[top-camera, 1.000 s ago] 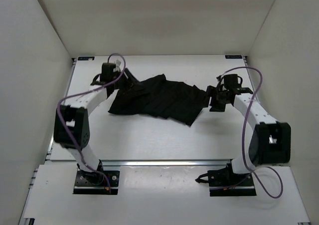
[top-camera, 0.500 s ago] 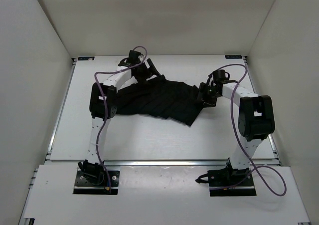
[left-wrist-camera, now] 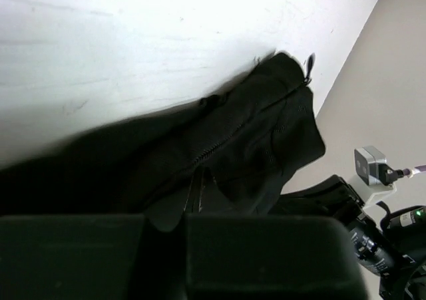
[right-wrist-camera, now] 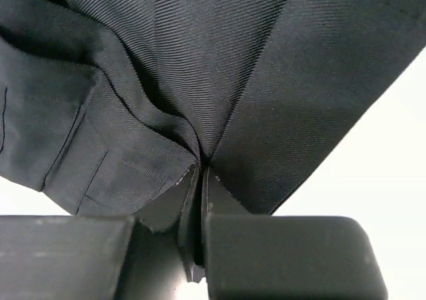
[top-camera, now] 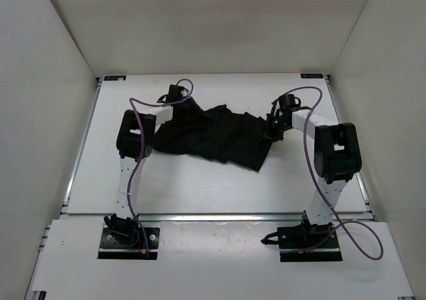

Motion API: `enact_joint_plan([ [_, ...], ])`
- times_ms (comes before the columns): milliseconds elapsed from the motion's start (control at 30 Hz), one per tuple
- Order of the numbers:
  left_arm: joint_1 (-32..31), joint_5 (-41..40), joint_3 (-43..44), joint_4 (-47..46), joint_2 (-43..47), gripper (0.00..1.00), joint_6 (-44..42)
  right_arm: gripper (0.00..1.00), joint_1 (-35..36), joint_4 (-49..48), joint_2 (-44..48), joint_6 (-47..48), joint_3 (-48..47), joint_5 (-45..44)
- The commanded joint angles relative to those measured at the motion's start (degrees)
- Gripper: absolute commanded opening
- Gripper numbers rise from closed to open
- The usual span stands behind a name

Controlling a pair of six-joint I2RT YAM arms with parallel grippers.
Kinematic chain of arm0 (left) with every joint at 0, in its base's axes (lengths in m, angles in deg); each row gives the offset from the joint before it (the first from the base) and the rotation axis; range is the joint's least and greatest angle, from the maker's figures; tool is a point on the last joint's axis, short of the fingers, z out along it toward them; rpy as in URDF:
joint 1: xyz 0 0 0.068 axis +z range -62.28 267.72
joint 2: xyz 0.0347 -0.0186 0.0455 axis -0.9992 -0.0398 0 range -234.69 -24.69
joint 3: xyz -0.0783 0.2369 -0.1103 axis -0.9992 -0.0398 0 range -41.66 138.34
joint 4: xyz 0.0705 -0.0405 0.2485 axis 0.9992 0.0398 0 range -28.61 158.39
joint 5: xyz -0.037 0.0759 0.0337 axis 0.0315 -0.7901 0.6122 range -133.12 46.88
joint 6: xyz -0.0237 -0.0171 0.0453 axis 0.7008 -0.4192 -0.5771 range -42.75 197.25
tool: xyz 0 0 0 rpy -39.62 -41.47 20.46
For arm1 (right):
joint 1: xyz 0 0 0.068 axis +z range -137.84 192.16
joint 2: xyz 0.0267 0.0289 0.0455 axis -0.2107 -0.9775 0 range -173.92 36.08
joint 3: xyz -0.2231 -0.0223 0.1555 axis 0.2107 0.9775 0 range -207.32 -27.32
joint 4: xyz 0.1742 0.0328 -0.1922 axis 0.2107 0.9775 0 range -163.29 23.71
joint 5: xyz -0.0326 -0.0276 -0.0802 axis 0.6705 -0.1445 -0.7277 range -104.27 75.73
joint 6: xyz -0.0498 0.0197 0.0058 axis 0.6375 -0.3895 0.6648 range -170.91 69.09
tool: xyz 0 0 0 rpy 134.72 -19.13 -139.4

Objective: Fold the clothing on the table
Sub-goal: Flatten the skirt out

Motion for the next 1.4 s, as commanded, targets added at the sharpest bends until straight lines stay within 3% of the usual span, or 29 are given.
enact_joint_plan([
  [0, -0.36, -0.66, 0.38, 1.83, 0.09, 0.00, -0.97, 0.00, -0.01, -0.98, 0.31, 1.16, -2.49, 2.23],
  [100, -0.27, -1.36, 3.27, 4.29, 0.35, 0.00, -1.15, 0.00, -0.80, -2.57, 1.98, 1.51, -4.07, 6.88],
  [233, -1.06, -16.43, 13.28, 28.96, -0.17, 0.00, -13.15, 0.00, -2.12, -2.92, 7.16, -0.08, -4.61, 11.27],
  [267, -1.24, -19.45, 15.22, 33.87, 0.52, 0.05, -15.20, 0.00, -2.12, -2.22, 9.17, 0.71, -3.39, 11.37],
  [300, -1.93, -23.04, 14.02, 34.97, 1.23, 0.17, -18.53, 0.00, -1.43, -1.78, 10.15, 0.81, -2.68, 11.11],
  [333, -2.12, -25.25, 12.53, 35.06, 3.84, 0.35, -20.21, 0.00, -0.38, -1.34, 12.07, 1.85, -0.76, 10.76],
  [367, -2.03, -26.15, 8.51, 33.67, 6.83, 0.38, -20.84, 0.00, 0.24, -1.60, 14.53, 2.12, 2.13, 10.41],
  [467, -1.77, -27.38, -1.69, 29.19, 12.47, 0.39, -22.33, 0.00, 4.90, -3.96, 19.02, 1.16, 10.39, 7.60],
  [633, -1.68, -29.49, -13.39, 30.93, 15.90, 0.40, -26.28, 0.00, 10.08, -8.28, 22.99, -2.35, 20.17, 7.86],
  [700, -2.64, -30.20, -17.96, 30.42, 21.50, 0.40, -27.08, 0.00, 10.71, -8.45, 24.13, -1.48, 23.06, 7.24],
  [767, -3.52, -31.51, -20.96, 28.74, 26.86, 0.47, -26.74, 0.00, 10.53, -9.07, 24.92, -1.57, 24.47, 8.02],
  [867, -3.52, -31.35, -16.96, 29.87, 31.72, 0.53, -26.82, 0.00, 10.18, -9.59, 23.70, -0.61, 26.42, 8.30],
  [900, -4.05, -31.51, -9.97, 34.14, 30.34, 0.54, -27.34, 0.00, 10.01, -9.77, 21.95, -0.08, 26.59, 7.60],
  [1033, -4.85, -33.36, 0.36, 39.01, 25.68, 0.57, -30.06, 0.00, 10.09, -10.74, 19.04, 0.46, 27.04, 7.41],
  [1367, -8.96, -35.90, 0.82, 38.76, 15.57, 0.60, -31.22, 0.01, 11.06, -13.82, 17.46, -1.48, 28.00, 8.56],
])
